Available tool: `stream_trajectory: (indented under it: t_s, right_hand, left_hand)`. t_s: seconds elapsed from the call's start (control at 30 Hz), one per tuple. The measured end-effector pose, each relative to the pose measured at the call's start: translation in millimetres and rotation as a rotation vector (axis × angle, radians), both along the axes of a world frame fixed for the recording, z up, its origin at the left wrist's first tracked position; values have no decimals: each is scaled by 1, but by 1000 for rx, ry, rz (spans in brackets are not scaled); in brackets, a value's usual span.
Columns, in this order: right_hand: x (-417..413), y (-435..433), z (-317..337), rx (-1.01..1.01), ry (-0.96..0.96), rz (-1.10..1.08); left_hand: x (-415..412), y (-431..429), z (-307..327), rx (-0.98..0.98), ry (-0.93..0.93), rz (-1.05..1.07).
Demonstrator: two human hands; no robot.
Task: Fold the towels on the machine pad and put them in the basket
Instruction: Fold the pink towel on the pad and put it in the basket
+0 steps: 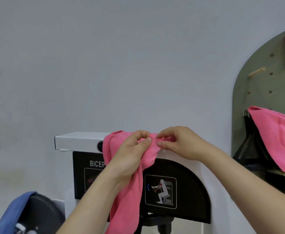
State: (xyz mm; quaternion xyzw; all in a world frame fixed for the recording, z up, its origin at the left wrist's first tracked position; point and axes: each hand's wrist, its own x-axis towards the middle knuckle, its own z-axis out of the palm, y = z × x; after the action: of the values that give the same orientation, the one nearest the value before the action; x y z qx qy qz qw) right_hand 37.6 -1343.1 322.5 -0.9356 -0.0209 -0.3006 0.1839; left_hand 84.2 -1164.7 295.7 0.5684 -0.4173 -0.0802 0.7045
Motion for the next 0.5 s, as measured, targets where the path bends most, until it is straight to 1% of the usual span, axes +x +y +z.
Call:
stream_trajectory:
  t_s: [0.07,0.1,0.17,0.2,0.27,0.33,0.37,0.43,0.5]
  right_hand:
    - [-15,-5,2,49,80,135]
    - [-24,-7,3,49,131,169]
    - [-40,-12,0,43,236,169]
    - [-47,-14,-4,31,231,143]
    - [-61,-17,-12,68,105,103]
    - [-85,-21,-18,305,40,122]
    - [-100,-24,-19,468,70,166]
    - [-134,-33,-22,703,162,278]
    - [-170,-44,-25,848,194,369]
  left_hand:
    - [-12,4,0,-81,87,-76]
    - [-18,6,0,-111,116,-109]
    - [-32,9,0,-152,155,-181]
    - [-40,11,1,-157,158,-209]
    - [-57,13,1,-142,142,-242]
    - [-76,13,3,-126,137,-268]
    - [-85,13,4,-131,139,-298]
    - [-104,15,6,-169,185,-379]
    - [-123,18,7,-229,223,-412]
